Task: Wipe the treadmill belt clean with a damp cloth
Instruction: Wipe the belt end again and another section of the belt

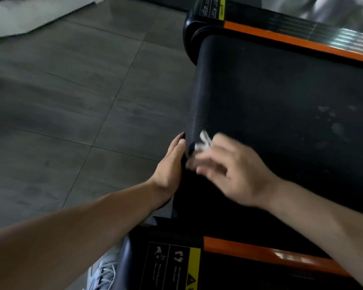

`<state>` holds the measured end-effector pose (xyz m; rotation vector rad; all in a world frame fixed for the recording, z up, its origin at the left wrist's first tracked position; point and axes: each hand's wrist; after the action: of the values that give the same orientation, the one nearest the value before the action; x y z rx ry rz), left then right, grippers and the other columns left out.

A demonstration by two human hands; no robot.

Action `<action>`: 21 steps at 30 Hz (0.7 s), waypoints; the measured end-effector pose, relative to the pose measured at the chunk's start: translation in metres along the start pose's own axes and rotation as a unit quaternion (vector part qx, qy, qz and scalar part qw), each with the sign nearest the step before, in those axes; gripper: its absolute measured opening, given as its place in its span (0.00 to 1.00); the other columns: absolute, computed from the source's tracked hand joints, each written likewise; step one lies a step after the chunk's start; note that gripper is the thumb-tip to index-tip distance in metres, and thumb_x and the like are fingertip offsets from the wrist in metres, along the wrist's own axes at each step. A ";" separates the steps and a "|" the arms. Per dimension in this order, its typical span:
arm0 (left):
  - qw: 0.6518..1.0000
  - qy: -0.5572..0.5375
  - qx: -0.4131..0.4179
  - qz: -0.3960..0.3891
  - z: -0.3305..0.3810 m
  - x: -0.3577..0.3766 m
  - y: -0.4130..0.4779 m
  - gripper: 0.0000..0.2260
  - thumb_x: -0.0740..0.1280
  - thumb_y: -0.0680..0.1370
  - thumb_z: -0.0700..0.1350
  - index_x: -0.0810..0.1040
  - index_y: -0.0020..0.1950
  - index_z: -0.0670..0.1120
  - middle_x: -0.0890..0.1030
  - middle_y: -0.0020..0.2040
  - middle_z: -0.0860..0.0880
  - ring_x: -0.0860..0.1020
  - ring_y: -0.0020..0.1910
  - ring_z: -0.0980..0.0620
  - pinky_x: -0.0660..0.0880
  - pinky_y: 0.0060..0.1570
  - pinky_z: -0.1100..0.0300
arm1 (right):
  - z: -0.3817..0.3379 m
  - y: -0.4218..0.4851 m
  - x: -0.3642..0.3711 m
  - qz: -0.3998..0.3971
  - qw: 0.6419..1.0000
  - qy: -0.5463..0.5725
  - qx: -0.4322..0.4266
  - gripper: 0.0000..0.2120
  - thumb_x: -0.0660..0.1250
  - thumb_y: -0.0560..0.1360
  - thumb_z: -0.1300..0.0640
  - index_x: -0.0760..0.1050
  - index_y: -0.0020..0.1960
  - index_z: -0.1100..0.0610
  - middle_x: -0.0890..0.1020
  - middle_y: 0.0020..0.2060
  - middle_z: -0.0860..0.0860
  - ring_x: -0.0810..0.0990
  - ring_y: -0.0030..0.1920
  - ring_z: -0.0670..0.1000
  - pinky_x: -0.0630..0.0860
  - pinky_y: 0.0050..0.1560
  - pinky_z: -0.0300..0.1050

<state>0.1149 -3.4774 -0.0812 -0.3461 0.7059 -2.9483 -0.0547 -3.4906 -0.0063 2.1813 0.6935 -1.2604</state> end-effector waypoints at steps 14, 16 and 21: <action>0.995 0.101 0.012 0.008 0.034 0.018 0.020 0.19 0.66 0.83 0.51 0.69 0.73 0.54 0.79 0.61 0.60 0.78 0.56 0.68 0.71 0.58 0.74 | 0.012 -0.025 -0.007 0.009 0.998 -0.040 -0.049 0.15 0.67 0.77 0.44 0.82 0.54 0.55 0.72 0.43 0.50 0.73 0.40 0.48 0.73 0.39 0.41; 0.992 0.123 0.025 0.019 0.042 0.025 0.024 0.35 0.70 0.75 0.61 0.66 0.79 0.51 0.78 0.68 0.56 0.77 0.65 0.60 0.69 0.71 0.62 | 0.037 -0.006 -0.015 0.058 0.995 -0.082 -0.005 0.15 0.66 0.76 0.44 0.82 0.53 0.54 0.75 0.45 0.52 0.77 0.43 0.52 0.78 0.41 0.46; 0.988 0.147 0.023 0.033 0.034 0.028 0.037 0.43 0.65 0.66 0.70 0.64 0.80 0.57 0.78 0.70 0.54 0.76 0.69 0.53 0.68 0.75 0.50 | 0.035 0.001 -0.010 0.110 0.986 -0.075 0.102 0.16 0.64 0.76 0.42 0.81 0.53 0.51 0.77 0.48 0.51 0.80 0.47 0.53 0.79 0.42 0.49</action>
<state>0.0972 -3.5292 -0.0638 0.1188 0.6613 -2.9760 -0.0797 -3.5160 -0.0125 2.2212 0.2645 -1.4104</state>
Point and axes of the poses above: each hand's wrist, its own y-axis towards the middle knuckle, its own x-axis out of the palm, z = x × y
